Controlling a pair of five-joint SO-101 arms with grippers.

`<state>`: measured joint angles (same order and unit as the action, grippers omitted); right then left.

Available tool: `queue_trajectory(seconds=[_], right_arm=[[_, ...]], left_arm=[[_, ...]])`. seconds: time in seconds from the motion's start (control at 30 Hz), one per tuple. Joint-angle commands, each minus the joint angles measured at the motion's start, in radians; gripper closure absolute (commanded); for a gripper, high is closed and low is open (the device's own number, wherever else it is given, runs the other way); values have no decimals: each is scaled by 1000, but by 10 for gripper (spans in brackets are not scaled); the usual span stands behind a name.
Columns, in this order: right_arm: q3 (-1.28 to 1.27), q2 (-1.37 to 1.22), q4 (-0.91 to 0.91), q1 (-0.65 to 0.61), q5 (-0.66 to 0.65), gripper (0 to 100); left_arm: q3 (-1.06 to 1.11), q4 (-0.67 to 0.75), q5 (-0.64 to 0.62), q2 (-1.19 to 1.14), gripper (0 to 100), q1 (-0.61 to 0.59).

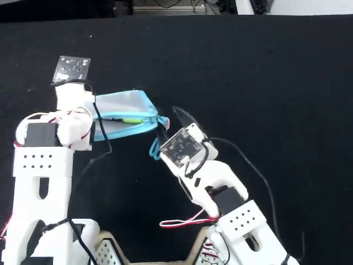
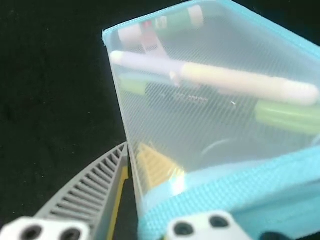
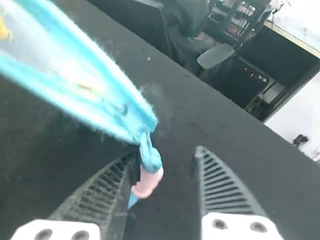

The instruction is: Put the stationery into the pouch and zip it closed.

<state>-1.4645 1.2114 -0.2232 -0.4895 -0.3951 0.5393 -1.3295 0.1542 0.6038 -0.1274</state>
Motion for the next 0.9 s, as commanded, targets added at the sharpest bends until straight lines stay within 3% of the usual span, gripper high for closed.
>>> queue_trajectory(seconds=[0.0, 0.13, 0.37, 0.63, 0.8, 0.87], right_arm=[[12, 18, -6, 18, -100, 992], [16, 18, -5, 18, -69, 988], [22, 99, -17, 80, 95, 988], [10, 420, -298, 34, 94, 983], [-8, 461, -365, -2, 95, 809], [-12, 435, -342, -29, 95, 806]], left_arm=[[-13, -35, 9, -14, 970, -74], [-12, -35, 9, -14, 970, -76], [-7, -31, 5, -14, 970, -68], [-7, -31, 2, -14, 970, -68], [-8, -31, 2, -14, 970, -67], [-8, -31, 2, -14, 970, -67]])
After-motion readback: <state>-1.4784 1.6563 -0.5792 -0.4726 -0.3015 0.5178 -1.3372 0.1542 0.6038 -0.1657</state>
